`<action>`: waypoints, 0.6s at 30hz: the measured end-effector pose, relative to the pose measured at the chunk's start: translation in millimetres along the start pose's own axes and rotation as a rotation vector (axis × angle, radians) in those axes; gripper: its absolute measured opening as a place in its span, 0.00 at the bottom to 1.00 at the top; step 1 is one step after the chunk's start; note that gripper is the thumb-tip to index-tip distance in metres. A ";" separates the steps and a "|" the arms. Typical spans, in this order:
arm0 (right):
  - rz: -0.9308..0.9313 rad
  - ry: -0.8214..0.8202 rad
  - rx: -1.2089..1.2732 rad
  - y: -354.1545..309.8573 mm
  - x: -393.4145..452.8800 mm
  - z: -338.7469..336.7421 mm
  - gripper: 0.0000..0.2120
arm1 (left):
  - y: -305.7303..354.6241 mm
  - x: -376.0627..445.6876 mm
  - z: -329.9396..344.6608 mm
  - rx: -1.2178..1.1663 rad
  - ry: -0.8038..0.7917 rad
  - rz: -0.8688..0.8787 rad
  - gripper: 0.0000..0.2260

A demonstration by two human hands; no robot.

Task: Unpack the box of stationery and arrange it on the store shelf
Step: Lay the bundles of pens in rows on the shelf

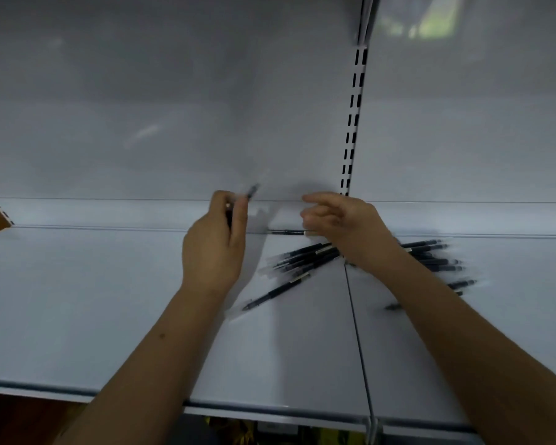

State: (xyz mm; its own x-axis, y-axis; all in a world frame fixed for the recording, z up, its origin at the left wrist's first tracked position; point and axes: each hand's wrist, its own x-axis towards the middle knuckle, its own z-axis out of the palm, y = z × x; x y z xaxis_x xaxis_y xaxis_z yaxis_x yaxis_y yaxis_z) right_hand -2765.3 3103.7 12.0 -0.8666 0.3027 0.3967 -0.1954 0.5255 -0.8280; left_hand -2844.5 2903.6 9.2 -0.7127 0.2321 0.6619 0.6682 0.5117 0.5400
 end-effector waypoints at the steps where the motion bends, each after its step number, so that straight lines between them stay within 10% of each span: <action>1: -0.109 -0.046 -0.285 5.0 -1.4 -5.7 0.14 | -0.6 1.0 -2.5 -0.043 0.014 -0.063 0.17; 8: -0.081 -0.502 -0.649 14.2 -6.5 -9.0 0.22 | -12.9 5.2 -2.4 -0.111 0.007 -0.328 0.13; 18: -0.185 -0.494 -0.957 15.2 15.4 22.4 0.09 | -22.0 5.6 2.6 0.001 0.041 -0.397 0.11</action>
State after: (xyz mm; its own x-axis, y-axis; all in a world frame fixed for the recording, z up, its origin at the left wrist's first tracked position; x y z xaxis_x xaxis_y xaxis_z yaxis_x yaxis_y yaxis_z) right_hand -2791.9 3098.5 -3.4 -0.9911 -0.0845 0.1032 -0.0887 0.9954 -0.0363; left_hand -2863.7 2895.8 -0.4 -0.9063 -0.0172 0.4223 0.3425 0.5555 0.7577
